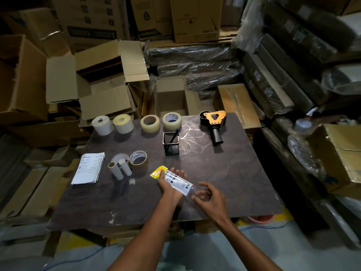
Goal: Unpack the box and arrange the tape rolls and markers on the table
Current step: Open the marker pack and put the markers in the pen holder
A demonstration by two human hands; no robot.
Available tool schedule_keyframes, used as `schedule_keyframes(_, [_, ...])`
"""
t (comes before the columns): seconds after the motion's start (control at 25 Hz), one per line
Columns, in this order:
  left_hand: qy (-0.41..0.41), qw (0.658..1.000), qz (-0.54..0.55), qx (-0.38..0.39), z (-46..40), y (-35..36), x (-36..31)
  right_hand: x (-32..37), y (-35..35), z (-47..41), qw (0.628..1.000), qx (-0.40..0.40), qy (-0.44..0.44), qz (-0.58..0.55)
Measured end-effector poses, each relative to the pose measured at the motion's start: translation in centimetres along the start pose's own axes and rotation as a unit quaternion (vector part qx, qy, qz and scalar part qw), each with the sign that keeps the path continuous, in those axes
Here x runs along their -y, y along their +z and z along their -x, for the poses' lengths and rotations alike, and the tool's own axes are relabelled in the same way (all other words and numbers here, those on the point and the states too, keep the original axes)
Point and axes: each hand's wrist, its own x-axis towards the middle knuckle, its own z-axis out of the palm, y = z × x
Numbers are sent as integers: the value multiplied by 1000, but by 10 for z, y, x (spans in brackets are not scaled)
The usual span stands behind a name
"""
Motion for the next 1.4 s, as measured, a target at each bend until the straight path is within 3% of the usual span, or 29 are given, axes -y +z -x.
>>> schedule_keyframes(0.56, [58, 993, -103, 13, 0, 8, 11, -4, 11, -13, 987, -29, 140, -77])
schedule_keyframes(0.72, [78, 986, -147, 30, 2, 10, 15, 2, 13, -18, 937, -20, 251, -243])
schedule_keyframes(0.88, [116, 976, -180, 48, 10, 17, 25, 4, 12, -21, 887, 19, 335, -317])
schedule_keyframes(1.2, [113, 968, -207, 81, 15, 27, 22, 2, 8, -21, 810, 41, 374, -451])
schedule_keyframes(1.4, [81, 956, -244, 141, 27, 37, 9, -6, 4, -19, 780, 52, 379, -496])
